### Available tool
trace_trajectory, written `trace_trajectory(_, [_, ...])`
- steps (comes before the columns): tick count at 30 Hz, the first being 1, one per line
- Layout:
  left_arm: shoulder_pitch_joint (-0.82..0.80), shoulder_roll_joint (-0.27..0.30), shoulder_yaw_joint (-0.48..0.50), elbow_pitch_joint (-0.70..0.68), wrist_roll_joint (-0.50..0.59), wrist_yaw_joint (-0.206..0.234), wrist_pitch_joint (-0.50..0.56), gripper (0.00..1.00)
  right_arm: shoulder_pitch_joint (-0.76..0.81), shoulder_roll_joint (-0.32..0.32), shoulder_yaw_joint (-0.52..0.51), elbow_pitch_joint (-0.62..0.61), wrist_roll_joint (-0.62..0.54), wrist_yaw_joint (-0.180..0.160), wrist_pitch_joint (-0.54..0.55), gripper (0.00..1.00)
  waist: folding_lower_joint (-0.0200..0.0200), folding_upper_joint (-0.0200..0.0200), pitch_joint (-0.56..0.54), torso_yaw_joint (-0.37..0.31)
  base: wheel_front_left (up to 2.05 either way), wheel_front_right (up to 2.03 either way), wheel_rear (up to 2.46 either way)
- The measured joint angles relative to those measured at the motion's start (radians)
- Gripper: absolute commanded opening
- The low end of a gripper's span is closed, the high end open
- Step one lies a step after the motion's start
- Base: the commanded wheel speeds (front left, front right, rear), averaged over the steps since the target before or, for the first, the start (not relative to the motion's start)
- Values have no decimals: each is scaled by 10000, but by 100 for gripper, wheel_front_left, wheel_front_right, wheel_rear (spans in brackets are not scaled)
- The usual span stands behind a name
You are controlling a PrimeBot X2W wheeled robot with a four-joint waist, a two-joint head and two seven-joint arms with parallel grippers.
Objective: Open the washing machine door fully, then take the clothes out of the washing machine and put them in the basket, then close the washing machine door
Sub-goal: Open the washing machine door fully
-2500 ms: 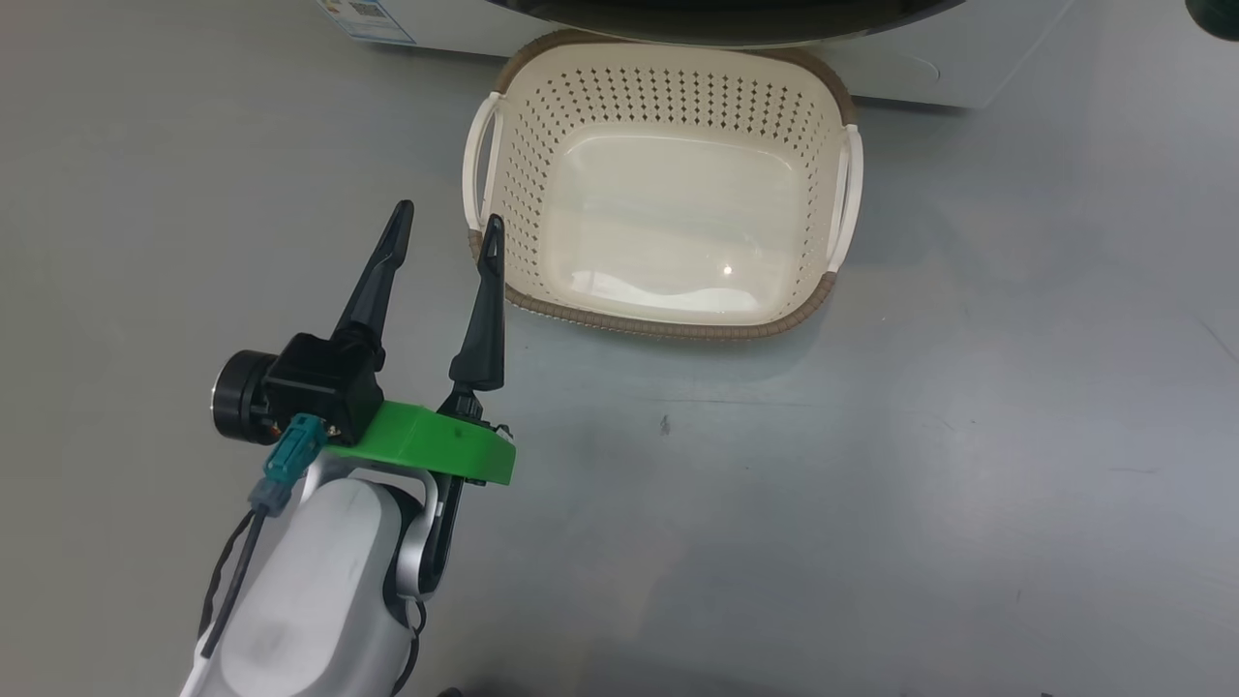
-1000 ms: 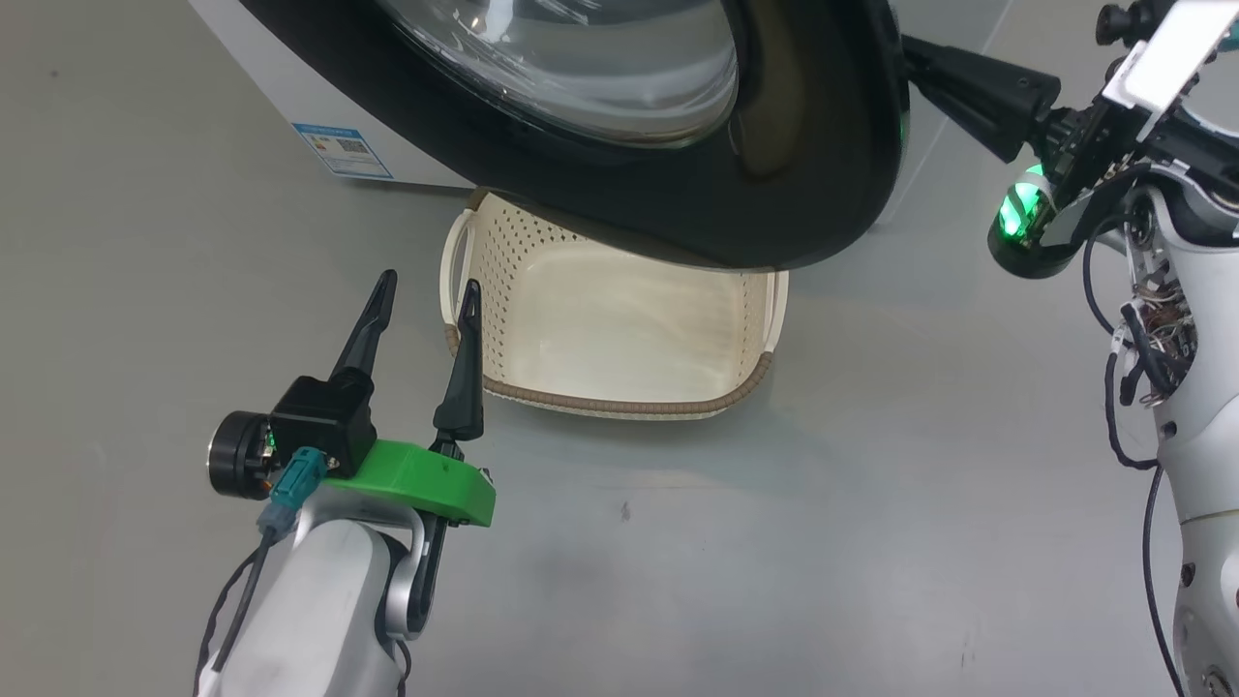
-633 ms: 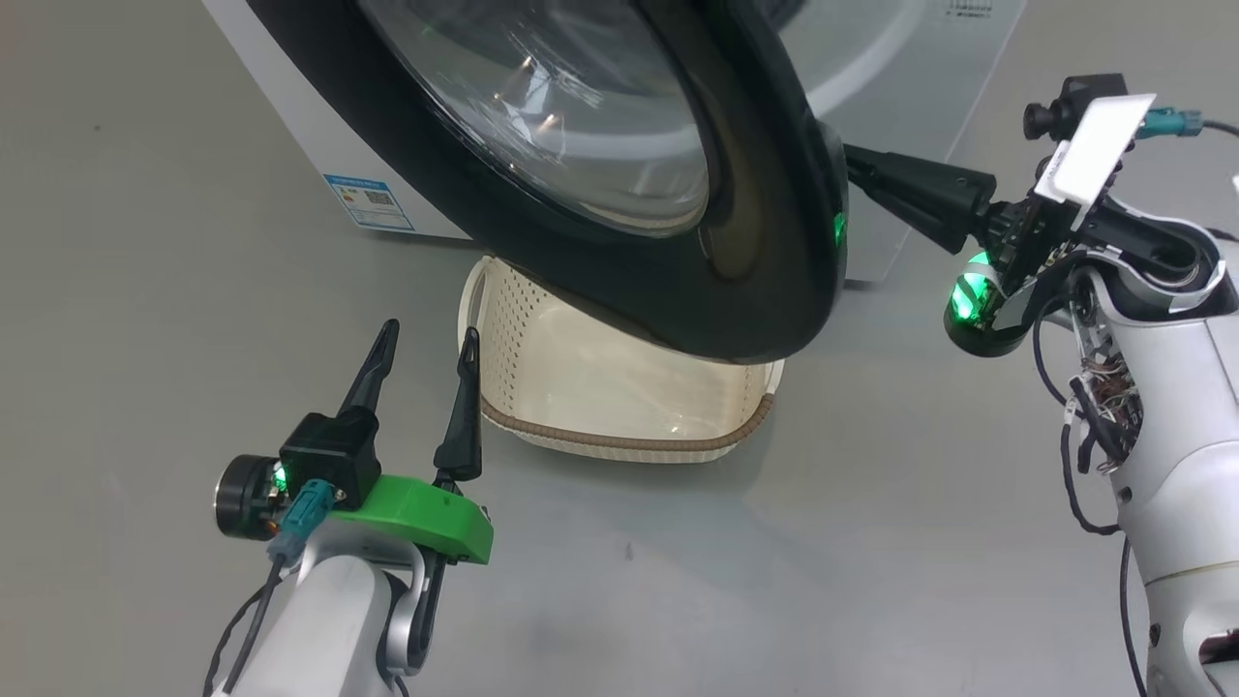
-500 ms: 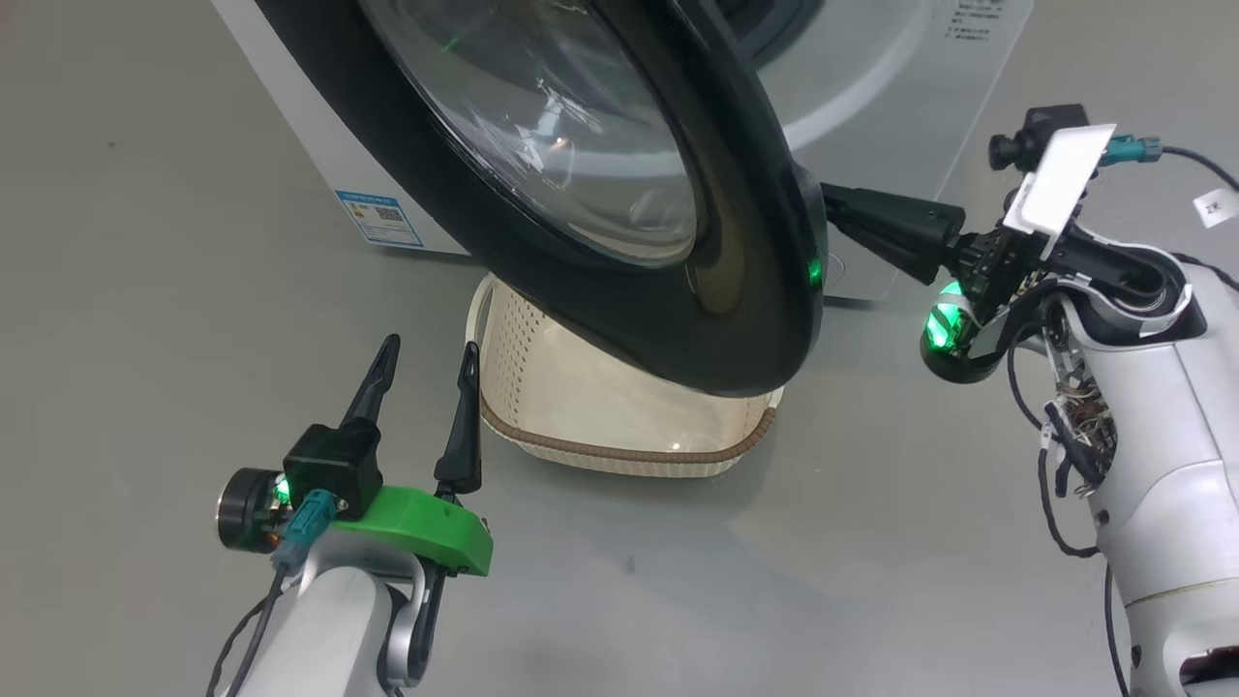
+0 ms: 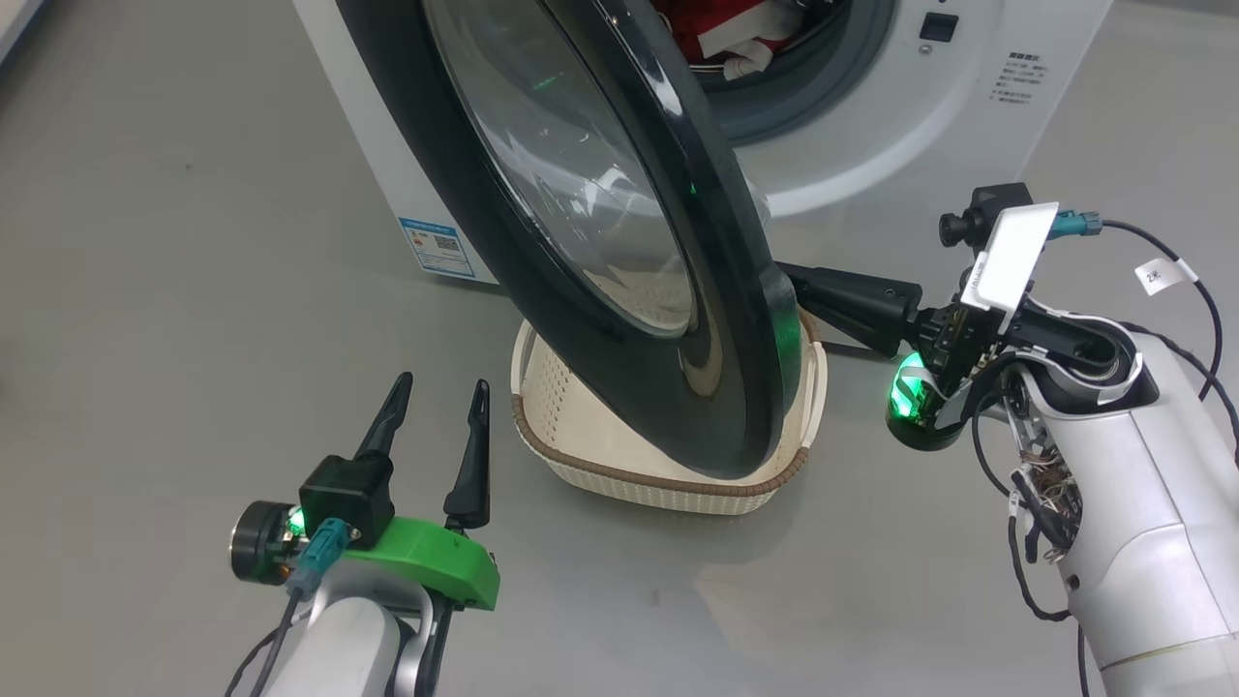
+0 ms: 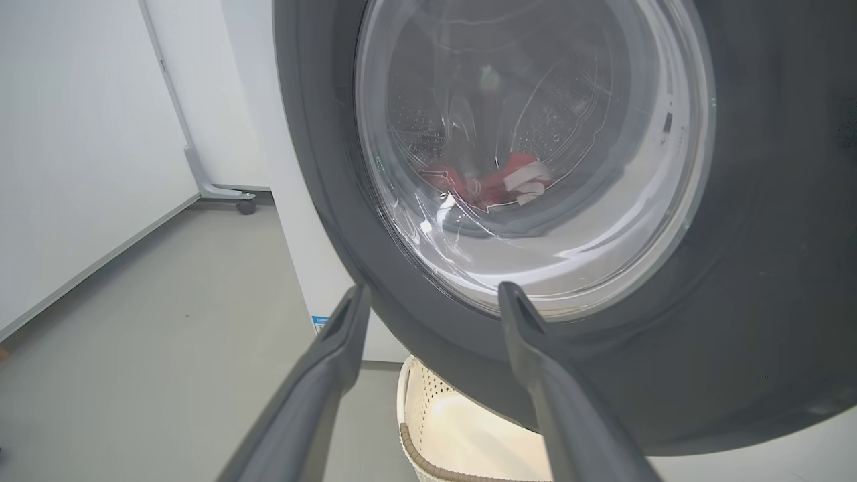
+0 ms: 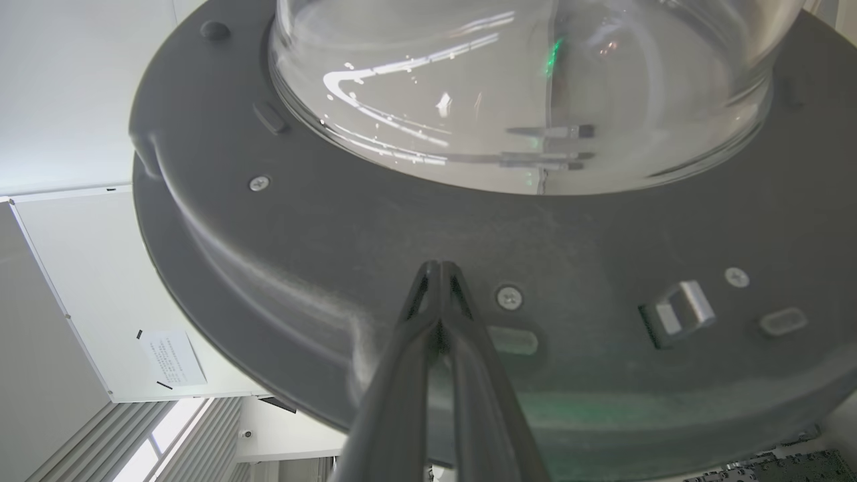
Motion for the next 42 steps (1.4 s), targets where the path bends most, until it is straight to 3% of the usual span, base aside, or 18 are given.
trace_trajectory(25, [349,15,-198,25,-98,-4,0,100,1244,422,943,-1049,245,-309,-6,0,0,0,-483,1630,0,0,0])
trace_trajectory(42, [502,19,-82,-81,-100,-4,0,100,1621,487,1649,-1574,700,-474,-391,0,0,0,-514,2066,0,0,0])
